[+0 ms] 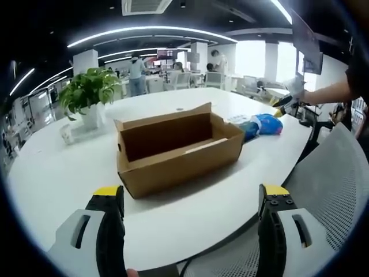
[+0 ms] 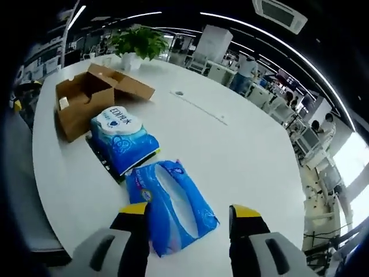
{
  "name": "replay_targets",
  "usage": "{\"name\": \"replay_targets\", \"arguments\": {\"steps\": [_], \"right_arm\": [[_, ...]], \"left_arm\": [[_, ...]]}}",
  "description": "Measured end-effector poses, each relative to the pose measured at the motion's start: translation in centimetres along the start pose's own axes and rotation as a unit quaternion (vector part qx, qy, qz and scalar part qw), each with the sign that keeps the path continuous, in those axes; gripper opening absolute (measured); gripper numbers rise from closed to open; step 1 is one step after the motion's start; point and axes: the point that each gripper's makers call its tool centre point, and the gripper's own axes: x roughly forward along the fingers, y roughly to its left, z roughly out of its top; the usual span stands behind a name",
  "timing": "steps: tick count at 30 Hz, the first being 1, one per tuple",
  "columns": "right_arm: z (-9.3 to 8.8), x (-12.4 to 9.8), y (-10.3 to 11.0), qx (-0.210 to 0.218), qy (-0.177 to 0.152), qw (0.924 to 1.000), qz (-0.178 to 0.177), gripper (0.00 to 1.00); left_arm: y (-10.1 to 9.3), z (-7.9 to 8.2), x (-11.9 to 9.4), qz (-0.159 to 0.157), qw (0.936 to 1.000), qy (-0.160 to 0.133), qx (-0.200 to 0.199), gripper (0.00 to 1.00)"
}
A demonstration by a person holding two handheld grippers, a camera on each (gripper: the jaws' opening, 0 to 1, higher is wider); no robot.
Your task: Operate the shoe box by opening the lid, removing the specified soft item, and placing it in the target area until the item is outside and the box remains undamaged.
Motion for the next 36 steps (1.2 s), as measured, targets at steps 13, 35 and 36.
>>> {"name": "replay_targets", "arguments": {"steps": [13, 35, 36], "right_arm": [[-2.8, 0.1, 1.3, 0.042, 0.008, 0.9991, 0.007, 0.63], [-5.4, 3.0, 1.6, 0.031, 0.022, 0.9986, 0.038, 0.59], [-5.4, 3.1, 1.5, 0.027, 0.024, 0.9985, 0.040, 0.58]], "left_arm": [[0.0, 0.0, 0.0, 0.000, 1.0000, 0.000, -0.001, 0.96], [0.2, -0.5, 0.0, 0.004, 0.9999, 0.014, -0.005, 0.95], [0.2, -0.5, 0.1, 0.005, 0.9999, 0.015, -0.005, 0.95]]}}
